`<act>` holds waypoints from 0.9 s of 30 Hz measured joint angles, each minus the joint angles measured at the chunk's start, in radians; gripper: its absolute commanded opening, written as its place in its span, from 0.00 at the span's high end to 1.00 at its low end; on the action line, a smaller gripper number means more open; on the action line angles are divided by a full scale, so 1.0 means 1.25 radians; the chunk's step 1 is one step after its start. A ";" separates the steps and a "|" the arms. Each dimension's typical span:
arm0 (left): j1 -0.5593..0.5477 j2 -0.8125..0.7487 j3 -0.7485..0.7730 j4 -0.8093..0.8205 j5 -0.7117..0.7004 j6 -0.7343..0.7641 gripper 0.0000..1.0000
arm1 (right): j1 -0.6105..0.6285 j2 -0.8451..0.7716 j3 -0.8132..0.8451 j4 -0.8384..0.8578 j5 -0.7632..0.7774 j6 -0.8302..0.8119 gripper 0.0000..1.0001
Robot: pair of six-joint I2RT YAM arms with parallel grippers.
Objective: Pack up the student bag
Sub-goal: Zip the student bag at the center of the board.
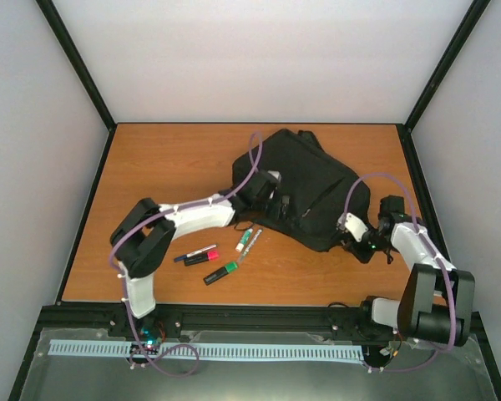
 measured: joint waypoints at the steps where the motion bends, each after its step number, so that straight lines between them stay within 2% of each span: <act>1: 0.017 0.030 0.040 -0.004 0.011 0.014 0.17 | 0.028 -0.010 0.000 -0.005 0.001 0.008 0.95; 5: 0.082 0.118 0.168 -0.006 0.034 0.095 0.18 | 0.116 -0.040 0.018 -0.016 -0.022 0.045 0.96; 9: 0.115 0.117 0.227 0.001 0.033 0.175 0.19 | 0.128 0.000 0.091 -0.044 -0.055 0.075 0.96; 11: 0.114 0.081 0.212 0.014 0.035 0.203 0.20 | 0.128 0.010 0.104 -0.049 -0.062 0.084 0.96; 14: 0.093 -0.027 0.101 0.071 0.060 0.255 0.23 | 0.128 0.016 0.105 -0.056 -0.063 0.095 0.96; 18: 0.009 -0.146 -0.038 0.131 0.116 0.365 0.30 | 0.128 0.041 0.106 -0.059 -0.067 0.106 0.96; 21: -0.060 -0.139 -0.052 0.145 0.165 0.445 0.35 | 0.128 0.053 0.106 -0.061 -0.076 0.114 0.96; 27: -0.109 -0.043 -0.021 0.146 0.202 0.549 0.30 | 0.128 0.064 0.106 -0.060 -0.081 0.132 0.96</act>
